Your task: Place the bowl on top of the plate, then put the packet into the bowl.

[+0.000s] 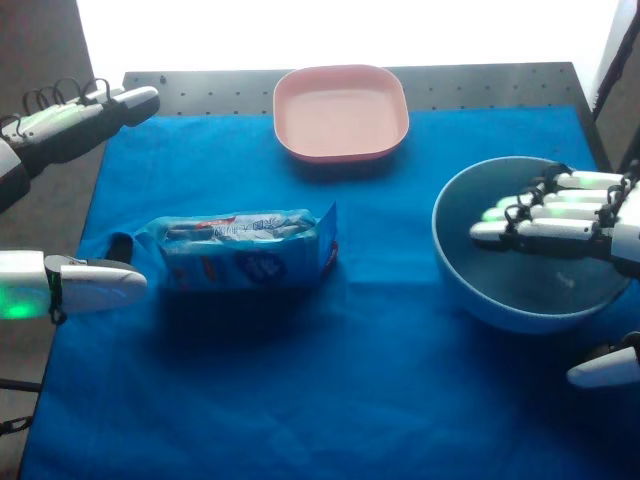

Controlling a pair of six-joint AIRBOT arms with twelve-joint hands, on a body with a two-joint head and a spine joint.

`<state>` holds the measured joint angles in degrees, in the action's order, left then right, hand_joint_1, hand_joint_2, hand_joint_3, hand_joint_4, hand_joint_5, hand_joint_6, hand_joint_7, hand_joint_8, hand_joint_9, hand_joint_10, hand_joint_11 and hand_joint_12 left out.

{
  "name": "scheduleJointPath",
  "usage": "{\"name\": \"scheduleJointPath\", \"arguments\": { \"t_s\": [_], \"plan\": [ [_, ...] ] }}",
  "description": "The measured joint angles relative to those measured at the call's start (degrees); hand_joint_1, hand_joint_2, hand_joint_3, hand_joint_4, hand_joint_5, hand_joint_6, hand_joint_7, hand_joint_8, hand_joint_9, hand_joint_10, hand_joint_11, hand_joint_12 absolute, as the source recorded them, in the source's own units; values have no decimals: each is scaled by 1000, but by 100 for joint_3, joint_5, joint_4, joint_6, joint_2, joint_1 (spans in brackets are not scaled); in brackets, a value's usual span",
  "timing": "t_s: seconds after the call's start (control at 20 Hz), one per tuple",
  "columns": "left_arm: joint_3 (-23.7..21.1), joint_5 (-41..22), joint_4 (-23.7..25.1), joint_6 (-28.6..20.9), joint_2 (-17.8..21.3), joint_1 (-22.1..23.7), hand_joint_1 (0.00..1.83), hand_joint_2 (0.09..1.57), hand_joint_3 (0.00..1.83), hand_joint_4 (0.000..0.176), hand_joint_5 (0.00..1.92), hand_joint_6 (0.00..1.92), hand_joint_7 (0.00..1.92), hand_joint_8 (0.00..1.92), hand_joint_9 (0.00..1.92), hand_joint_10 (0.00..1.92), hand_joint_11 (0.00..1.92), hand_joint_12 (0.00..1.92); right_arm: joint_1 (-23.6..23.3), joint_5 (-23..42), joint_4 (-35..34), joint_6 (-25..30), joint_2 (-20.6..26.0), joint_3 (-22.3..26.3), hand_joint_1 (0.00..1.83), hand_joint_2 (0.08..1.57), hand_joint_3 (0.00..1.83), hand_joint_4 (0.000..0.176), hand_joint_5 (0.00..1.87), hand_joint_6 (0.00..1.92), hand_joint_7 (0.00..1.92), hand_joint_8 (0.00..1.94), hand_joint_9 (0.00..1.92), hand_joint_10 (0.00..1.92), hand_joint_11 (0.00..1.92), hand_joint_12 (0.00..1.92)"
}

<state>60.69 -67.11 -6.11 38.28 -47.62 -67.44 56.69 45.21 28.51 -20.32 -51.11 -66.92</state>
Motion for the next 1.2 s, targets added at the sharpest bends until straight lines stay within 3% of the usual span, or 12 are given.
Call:
{"name": "scheduleJointPath", "arguments": {
  "t_s": [0.1, 0.3, 0.35, 0.5, 0.7, 0.85, 0.9, 0.95, 1.0, 1.05, 1.1, 1.2],
  "plan": [
    [0, 4, 11, -11, -4, 0, 671, 894, 2, 176, 64, 2, 0, 0, 0, 0, 0, 0, -2, -63, -20, 4, -48, -39, 646, 1038, 2, 0, 296, 3, 293, 2, 277, 7, 47, 683],
    [0, 4, 7, -15, -11, 0, 645, 894, 2, 176, 65, 2, 0, 0, 0, 0, 8, 4, -2, -79, -13, 4, -144, -85, 618, 1230, 3, 0, 542, 9, 565, 5, 519, 8, 227, 669],
    [13, 0, 11, -22, -17, 0, 656, 896, 2, 176, 57, 0, 0, 0, 0, 0, 3, 2, -7, -76, -9, 4, -151, -96, 546, 1335, 1, 0, 786, 38, 721, 7, 668, 15, 319, 869],
    [26, 7, 0, -33, -46, 0, 651, 892, 1, 176, 68, 4, 0, 0, 26, 10, 8, 4, -63, -37, -31, 7, -166, -116, 277, 1443, 11, 0, 1039, 64, 951, 24, 872, 35, 453, 980],
    [37, 9, -9, -52, -50, 0, 613, 906, 4, 172, 80, 5, 0, 0, 47, 11, 23, 13, -151, 149, -120, -2, -190, -131, 52, 1491, 4, 0, 1191, 55, 1127, 23, 1021, 36, 597, 1117],
    [48, 4, 0, -55, -52, 0, 591, 914, 5, 176, 77, 2, 0, 0, 43, 7, 16, 12, -262, 164, -57, -2, -214, -168, 82, 1446, 0, 0, 1340, 95, 1343, 24, 1216, 43, 798, 1080],
    [48, 0, 15, -57, -52, 0, 596, 915, 5, 176, 84, 4, 0, 0, 49, 8, 15, 12, -302, 175, -61, -2, -225, -168, 67, 1419, 0, 0, 1405, 195, 1474, 25, 1371, 49, 927, 1013],
    [48, -2, 20, -57, -52, 0, 599, 918, 6, 170, 88, 6, 7, 3, 52, 9, 14, 12, -365, 179, -37, -2, -247, -184, 95, 1405, 0, 0, 1371, 593, 1670, 81, 1591, 210, 1111, 1038],
    [48, 7, 7, -57, -52, 0, 608, 918, 4, 166, 95, 7, 10, 4, 53, 8, 4, 9, -424, 170, -35, -7, -267, -208, 18, 1423, 1, 0, 1243, 1355, 1608, 1130, 1630, 1326, 1264, 1744],
    [68, -7, 13, -59, -59, 0, 593, 919, 4, 169, 94, 6, 12, 4, 56, 8, 8, 11, -485, 192, -31, -2, -286, -234, 3, 1438, 2, 0, 1157, 1668, 1535, 1578, 1600, 1751, 1374, 1886],
    [68, -9, -2, -61, -70, 0, 594, 916, 2, 172, 97, 6, 15, 4, 61, 9, 3, 9, -529, 199, -33, 7, -306, -256, 170, 1464, 3, 0, 1063, 1670, 1461, 1676, 1527, 1846, 1363, 1914],
    [72, 0, 9, -66, -76, 0, 578, 919, 3, 176, 88, 1, 9, 1, 58, 6, 4, 11, -612, 179, 42, 15, -328, -267, 243, 1494, 3, 0, 1030, 1707, 1414, 1739, 1491, 1856, 1243, 1921]
  ]
}}
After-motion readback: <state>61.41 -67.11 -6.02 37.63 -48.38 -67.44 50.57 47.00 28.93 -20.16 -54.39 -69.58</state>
